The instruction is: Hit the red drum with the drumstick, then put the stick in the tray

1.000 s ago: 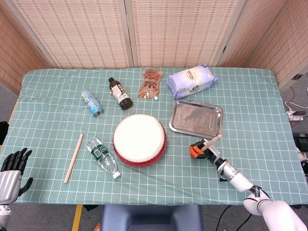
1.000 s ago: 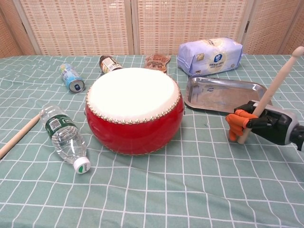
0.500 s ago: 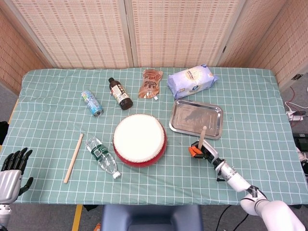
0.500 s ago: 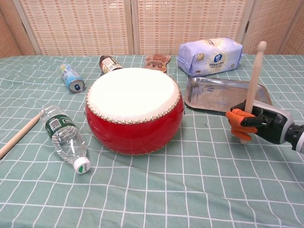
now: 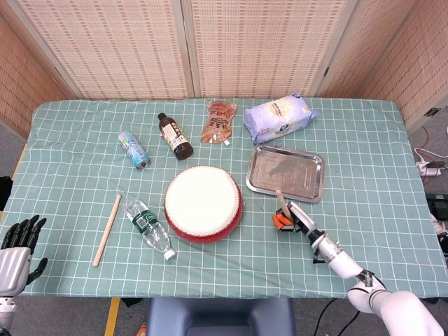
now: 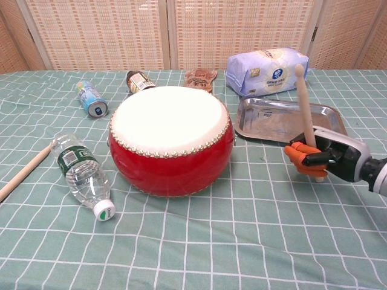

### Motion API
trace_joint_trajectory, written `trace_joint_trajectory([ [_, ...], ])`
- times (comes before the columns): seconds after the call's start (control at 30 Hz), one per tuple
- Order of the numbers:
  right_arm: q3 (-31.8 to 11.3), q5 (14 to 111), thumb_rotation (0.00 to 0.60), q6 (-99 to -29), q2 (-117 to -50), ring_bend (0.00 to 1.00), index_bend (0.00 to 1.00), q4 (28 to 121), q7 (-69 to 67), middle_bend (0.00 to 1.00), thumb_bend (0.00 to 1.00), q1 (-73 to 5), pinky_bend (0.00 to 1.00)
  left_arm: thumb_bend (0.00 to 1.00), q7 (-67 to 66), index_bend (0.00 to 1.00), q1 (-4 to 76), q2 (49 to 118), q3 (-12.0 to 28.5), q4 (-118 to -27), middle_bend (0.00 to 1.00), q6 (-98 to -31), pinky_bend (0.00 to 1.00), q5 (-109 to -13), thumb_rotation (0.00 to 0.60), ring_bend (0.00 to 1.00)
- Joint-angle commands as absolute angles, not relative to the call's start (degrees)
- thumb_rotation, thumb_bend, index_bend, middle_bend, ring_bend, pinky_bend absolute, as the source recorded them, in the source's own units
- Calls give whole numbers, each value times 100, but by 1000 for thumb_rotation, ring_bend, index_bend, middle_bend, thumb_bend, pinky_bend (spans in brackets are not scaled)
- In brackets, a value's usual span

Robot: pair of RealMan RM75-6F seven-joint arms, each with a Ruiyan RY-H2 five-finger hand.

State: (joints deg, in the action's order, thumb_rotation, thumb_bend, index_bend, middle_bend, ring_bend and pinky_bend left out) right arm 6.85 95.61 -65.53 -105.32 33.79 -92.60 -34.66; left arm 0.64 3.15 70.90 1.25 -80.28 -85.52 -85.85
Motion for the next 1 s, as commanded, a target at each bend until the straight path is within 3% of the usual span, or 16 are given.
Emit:
trace_joint_trajectory([
  [0.03,530,9476,600,-6375,-10046,1000,1000,4125,-7748,1000,1000,-3628,1000,293,82,0,311,7094,124,-8002,0,-8551,17,-8579,600,0],
  [0.33,-41,8837,600,-5468,-8080,1000,1000,7090,-4676,1000,1000,-4124,1000,291,143,0,314,7113,130,-7964,0,-8587,17,-8615,600,0],
  [0.43,-220,8668,600,-5237,-7734,1000,1000,7562,-4159,1000,1000,-4291,1000,291,146,0,312,7106,132,-7975,0,-8610,17,-8630,600,0],
  [0.57,-677,7923,600,-4406,-7116,1000,1000,8323,-2926,1000,1000,-4778,1000,291,164,0,291,7088,130,-8004,0,-8666,17,-8654,600,0],
  [0.77,-979,6649,600,-3700,-6938,1000,1000,8591,-1034,1000,1000,-5390,1000,292,194,0,260,7061,136,-8012,0,-8735,17,-8665,600,0],
  [1.0,-924,5186,600,-3763,-7382,1000,1000,8476,646,1000,1000,-5944,1000,292,267,0,237,7067,146,-7982,0,-8773,17,-8659,600,0],
])
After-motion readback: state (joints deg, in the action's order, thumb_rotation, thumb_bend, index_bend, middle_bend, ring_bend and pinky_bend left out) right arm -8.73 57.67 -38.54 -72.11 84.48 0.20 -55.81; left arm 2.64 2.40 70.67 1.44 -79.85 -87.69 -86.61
